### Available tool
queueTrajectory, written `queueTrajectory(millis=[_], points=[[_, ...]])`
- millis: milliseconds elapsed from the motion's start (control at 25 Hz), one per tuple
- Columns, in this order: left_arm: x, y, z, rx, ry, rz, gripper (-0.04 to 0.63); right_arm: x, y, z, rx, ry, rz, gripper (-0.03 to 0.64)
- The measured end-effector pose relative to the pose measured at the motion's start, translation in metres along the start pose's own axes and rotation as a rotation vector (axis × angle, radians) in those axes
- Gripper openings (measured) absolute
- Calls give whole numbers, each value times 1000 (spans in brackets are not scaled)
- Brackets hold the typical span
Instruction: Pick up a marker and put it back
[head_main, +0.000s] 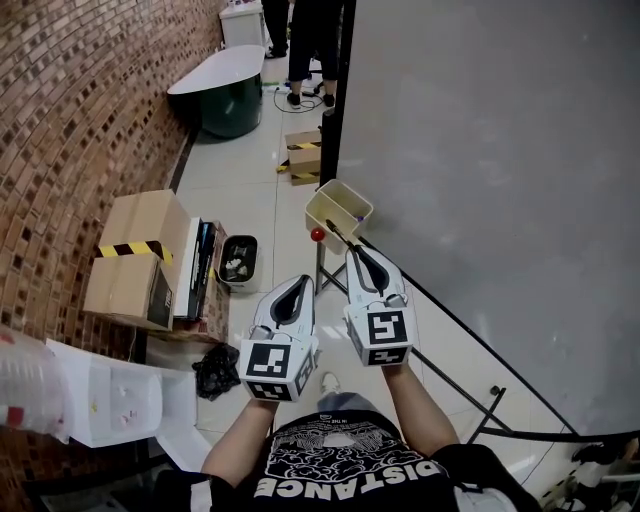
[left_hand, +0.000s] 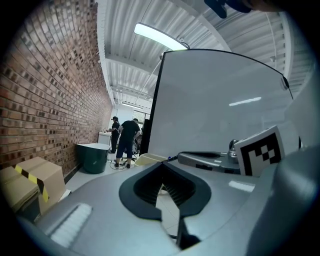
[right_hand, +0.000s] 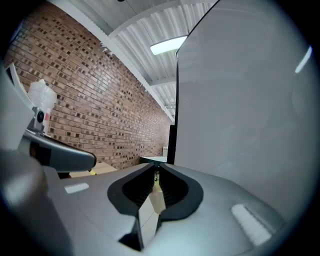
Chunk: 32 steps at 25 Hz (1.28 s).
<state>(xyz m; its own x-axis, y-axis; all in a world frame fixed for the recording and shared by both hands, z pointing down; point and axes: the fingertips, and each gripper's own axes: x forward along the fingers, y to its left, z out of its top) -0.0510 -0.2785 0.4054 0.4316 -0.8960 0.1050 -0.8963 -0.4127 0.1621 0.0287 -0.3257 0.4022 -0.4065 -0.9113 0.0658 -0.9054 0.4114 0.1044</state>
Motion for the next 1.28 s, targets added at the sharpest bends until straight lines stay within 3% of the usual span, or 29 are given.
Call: queueTrajectory(millis=[560,1000,1280], points=[[-48,-24,7,23,-39,-39,6,-86,32,51,3,-127,-17,29],[-69,-41,10,38,-78,-64,6,-125,51,57,-15,-133,-16,29],[-73,-44,9,34,-62,-67,5,-128,54,59,-23,-128,-17,29]])
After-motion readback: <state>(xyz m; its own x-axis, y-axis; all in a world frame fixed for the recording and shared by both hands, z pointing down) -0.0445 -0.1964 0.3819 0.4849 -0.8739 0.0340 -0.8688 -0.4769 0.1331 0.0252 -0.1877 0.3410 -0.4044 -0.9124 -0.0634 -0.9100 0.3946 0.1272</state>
